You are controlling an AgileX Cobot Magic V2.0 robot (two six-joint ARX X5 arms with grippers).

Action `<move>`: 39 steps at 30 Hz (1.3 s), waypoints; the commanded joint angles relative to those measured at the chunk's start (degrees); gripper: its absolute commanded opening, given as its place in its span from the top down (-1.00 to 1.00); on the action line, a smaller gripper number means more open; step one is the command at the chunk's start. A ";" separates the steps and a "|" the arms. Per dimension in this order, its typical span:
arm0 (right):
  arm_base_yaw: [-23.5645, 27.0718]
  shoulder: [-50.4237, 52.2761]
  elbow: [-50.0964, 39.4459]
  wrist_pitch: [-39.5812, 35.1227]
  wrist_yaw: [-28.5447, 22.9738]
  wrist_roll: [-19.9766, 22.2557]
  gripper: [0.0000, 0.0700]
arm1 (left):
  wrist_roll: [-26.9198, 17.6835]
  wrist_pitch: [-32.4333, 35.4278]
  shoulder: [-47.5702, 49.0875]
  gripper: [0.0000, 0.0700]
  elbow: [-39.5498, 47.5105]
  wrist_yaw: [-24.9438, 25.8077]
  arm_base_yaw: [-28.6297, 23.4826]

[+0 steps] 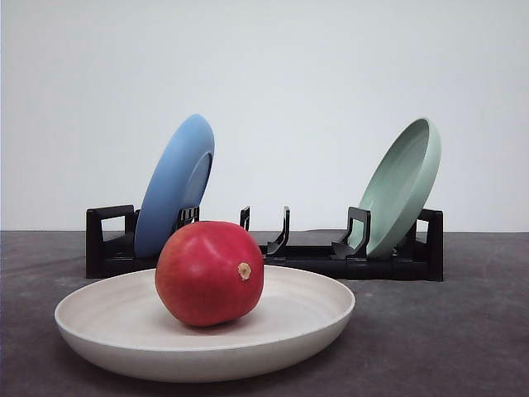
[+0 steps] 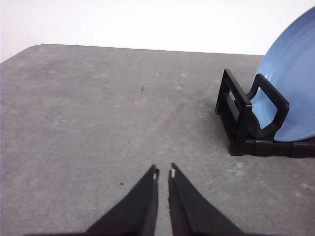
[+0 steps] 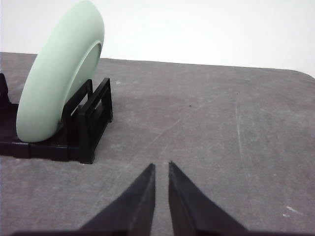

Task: Place pomegranate in white plate

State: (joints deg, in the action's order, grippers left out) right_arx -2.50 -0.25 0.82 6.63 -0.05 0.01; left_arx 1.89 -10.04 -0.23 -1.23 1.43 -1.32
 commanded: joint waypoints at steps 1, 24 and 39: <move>0.07 0.04 -0.22 -0.63 0.00 0.02 0.87 | -0.81 0.87 0.04 0.95 0.55 -0.15 -0.07; 0.07 0.04 -0.21 -0.63 0.00 0.02 0.87 | -0.81 0.87 0.04 0.95 0.55 -0.15 -0.07; 0.07 0.04 -0.20 -0.63 0.00 0.02 0.87 | -0.81 0.87 0.04 0.95 0.55 -0.15 -0.07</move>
State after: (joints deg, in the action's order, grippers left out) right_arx -2.50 -0.25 0.84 6.63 -0.05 0.01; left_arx 1.89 -10.04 -0.23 -1.23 1.43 -1.32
